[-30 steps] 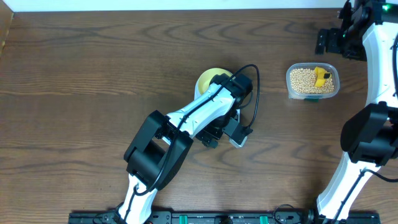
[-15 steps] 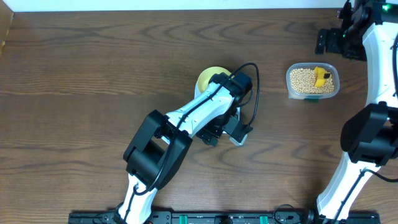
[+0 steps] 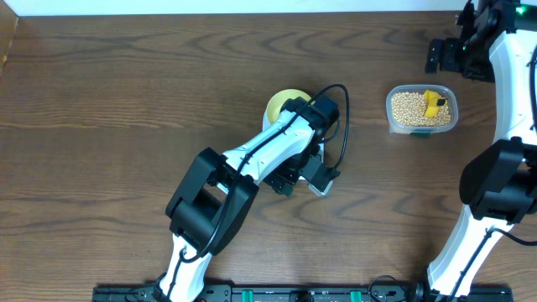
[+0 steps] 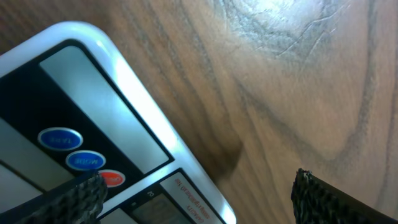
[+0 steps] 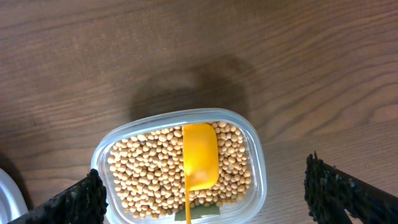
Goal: Scoop item into bowl and weigh 50g on scale
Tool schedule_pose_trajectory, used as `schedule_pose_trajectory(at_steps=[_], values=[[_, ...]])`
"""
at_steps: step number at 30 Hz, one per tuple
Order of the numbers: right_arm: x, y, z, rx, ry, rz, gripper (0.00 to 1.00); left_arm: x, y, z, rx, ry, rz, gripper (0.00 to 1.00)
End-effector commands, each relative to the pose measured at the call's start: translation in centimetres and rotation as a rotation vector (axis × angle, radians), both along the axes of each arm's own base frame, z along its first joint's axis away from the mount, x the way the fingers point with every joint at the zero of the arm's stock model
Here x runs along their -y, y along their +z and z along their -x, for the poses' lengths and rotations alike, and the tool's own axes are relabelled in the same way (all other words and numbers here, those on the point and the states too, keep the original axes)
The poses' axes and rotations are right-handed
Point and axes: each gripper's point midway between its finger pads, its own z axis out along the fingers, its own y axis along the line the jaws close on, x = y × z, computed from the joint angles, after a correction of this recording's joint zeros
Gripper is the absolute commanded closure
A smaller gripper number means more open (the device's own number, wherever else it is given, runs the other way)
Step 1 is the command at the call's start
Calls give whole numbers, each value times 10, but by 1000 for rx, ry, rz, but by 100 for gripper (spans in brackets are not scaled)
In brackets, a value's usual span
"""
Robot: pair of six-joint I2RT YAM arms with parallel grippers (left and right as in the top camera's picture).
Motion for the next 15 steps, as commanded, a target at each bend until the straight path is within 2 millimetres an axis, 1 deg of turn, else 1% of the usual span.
schedule_pose_trajectory(at_steps=[1,10,15], values=[[4,5,-2,13,-7,13,1,-3,-15,-8,-8,-11,-15,2],[4,5,-2,13,-7,13,1,-5,-14,-9,-10,-5,-16,2],[4,5,-2,13,-7,13,1,-7,-4,-6,-9,-5,-16,2]])
